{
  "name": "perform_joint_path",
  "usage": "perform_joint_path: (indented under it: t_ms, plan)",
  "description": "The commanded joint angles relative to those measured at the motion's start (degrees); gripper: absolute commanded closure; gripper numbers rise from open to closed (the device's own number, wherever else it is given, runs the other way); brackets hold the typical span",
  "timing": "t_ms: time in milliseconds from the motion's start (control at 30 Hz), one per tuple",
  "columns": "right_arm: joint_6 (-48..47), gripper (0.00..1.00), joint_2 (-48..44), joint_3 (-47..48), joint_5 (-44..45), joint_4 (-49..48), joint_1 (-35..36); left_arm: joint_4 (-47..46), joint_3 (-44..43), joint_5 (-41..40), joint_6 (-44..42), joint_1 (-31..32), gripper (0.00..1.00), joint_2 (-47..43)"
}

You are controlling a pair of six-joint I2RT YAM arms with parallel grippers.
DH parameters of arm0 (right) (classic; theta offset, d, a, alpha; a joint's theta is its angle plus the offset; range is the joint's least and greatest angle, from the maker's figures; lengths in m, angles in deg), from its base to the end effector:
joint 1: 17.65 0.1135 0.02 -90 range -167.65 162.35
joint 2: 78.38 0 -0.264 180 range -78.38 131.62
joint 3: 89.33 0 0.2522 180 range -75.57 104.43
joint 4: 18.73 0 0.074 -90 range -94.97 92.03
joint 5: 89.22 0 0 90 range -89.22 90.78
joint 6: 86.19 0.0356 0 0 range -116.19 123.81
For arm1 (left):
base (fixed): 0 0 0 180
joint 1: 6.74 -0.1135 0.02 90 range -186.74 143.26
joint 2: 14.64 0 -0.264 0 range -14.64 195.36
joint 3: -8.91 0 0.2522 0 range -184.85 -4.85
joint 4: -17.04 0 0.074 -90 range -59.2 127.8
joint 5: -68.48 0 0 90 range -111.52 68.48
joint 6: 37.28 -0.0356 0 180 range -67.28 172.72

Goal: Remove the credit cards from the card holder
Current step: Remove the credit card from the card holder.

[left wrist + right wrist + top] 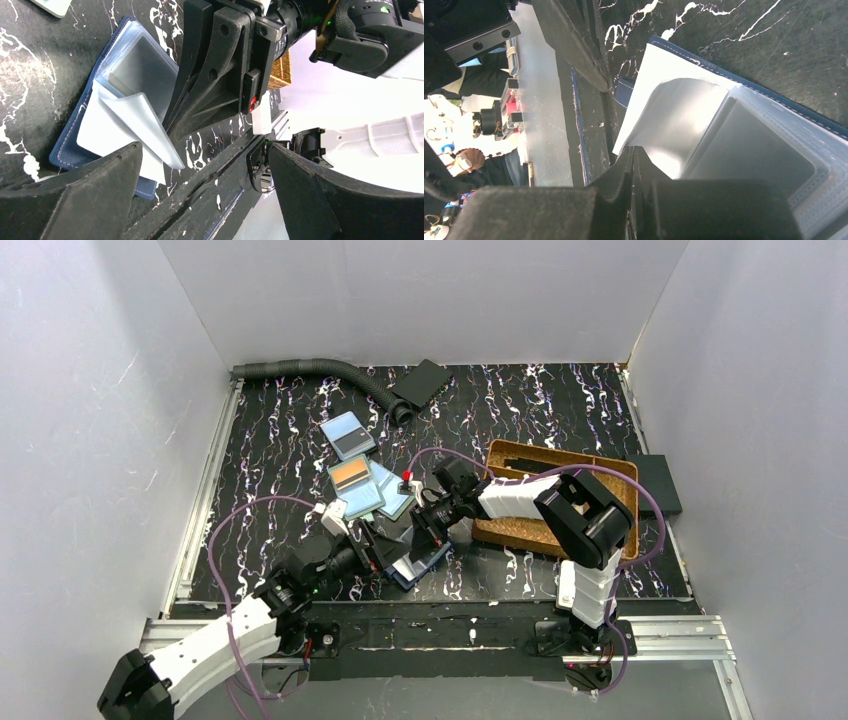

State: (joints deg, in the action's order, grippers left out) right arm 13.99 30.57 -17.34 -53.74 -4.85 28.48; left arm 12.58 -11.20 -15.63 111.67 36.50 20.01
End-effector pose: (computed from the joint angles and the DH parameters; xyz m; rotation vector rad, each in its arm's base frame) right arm 0.2335 0.2847 0.1382 -1.2250 2.2694 1.5781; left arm 0.1102 -0.1086 0.1811 -0.1844 1.9551 -1.3427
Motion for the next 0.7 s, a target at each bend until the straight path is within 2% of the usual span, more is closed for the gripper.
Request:
perform_joint_path:
  t_ms: [0, 67, 167, 267, 400, 533, 667]
  plan:
    - [-2.1, 0.9, -0.3, 0.8, -1.1, 1.7, 0.0, 3.3, -1.3, 1.6, -0.1, -0.1, 0.1, -4.0]
    - [-2.1, 0.91, -0.2, 0.8, -1.5, 1.7, 0.1, 3.5, -4.0, 3.9, -0.5, 0.0, 0.16, -0.8]
    - [-1.8, 0.91, -0.3, 0.9, -2.9, 1.5, 0.3, 3.4, -8.4, 6.2, -1.3, 0.3, 0.3, 6.5]
    - [0.2, 0.91, -0.7, 0.4, -4.2, -0.5, 0.5, 3.0, -11.6, 4.8, -2.7, 2.1, 0.4, 11.0]
    - [2.4, 0.91, -0.2, -0.1, -5.5, -2.9, 0.5, 2.4, -13.0, 2.6, -3.3, 3.5, 0.52, 12.0]
    - [4.8, 0.91, 0.4, -0.7, -6.7, -5.0, 0.5, 1.3, -10.6, -0.2, -2.3, 3.8, 0.68, 11.7]
    - [5.3, 0.91, 1.2, -0.9, -6.7, -5.3, 0.5, -1.9, -7.1, -3.7, -0.9, 3.8, 0.73, 10.7]
